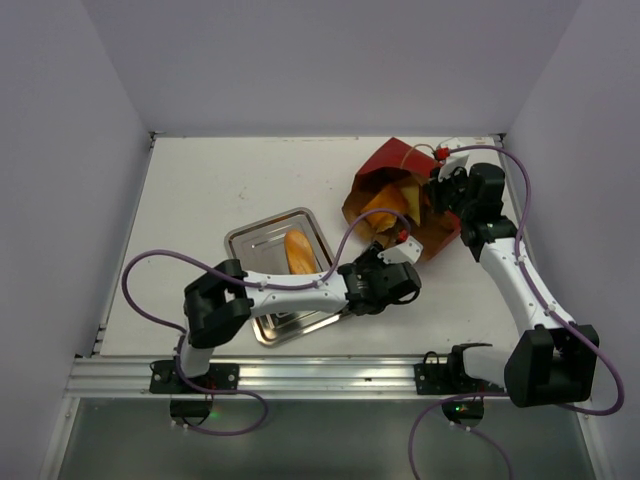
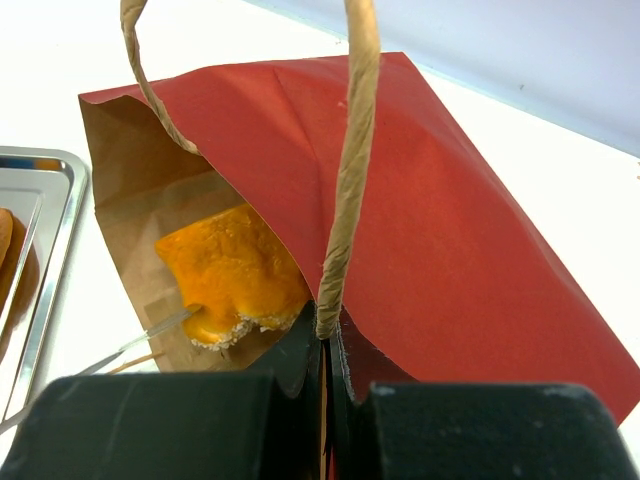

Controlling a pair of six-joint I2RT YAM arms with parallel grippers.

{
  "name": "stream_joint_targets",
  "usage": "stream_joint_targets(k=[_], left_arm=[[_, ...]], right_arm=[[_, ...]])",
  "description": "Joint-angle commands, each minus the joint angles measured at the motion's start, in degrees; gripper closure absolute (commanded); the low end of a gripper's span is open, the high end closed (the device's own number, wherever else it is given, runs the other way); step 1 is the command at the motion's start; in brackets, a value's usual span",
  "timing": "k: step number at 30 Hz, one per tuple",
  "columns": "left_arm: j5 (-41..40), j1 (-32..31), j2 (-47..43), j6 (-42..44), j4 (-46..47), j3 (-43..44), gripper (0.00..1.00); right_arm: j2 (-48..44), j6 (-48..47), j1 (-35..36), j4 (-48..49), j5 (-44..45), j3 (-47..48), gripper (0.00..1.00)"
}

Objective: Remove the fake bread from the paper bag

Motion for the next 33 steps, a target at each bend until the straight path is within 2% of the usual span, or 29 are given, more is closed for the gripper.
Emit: stream_joint_targets(k=[1, 23, 26, 29, 30, 33], left_arm=[[-3.51, 0.98, 1.65, -0.71, 0.69, 3.55, 0.53], [-3.16, 6.52, 5.08, -0.01, -0.81, 6.72, 0.56], [-1.94, 7.05, 4.73, -0.01, -0.81, 6.54, 0.64], [0.08, 7.84, 3.59, -0.1, -0.9, 6.37, 0.79], [0.78, 8.02, 3.24, -0.19, -0.81, 6.28, 0.88], [5.7, 9.07, 1.66, -0.54, -0.72, 6.1, 1.0]], right_arm=[[-1.02, 0.83, -0.32, 0.52, -0.73, -0.27, 1.0], [-1.38, 1.01, -0.49, 0.35, -1.08, -0.19, 1.0], [-1.38, 1.01, -0.67, 0.35, -1.17, -0.19, 1.0], [-1.46, 1.09, -0.67, 0.26, -1.26, -0.19, 1.0], [-1.55, 1.09, -0.76, 0.26, -1.26, -0.19, 1.0], [-1.64, 1.18, -0.76, 0.26, -1.44, -0.1, 1.0]])
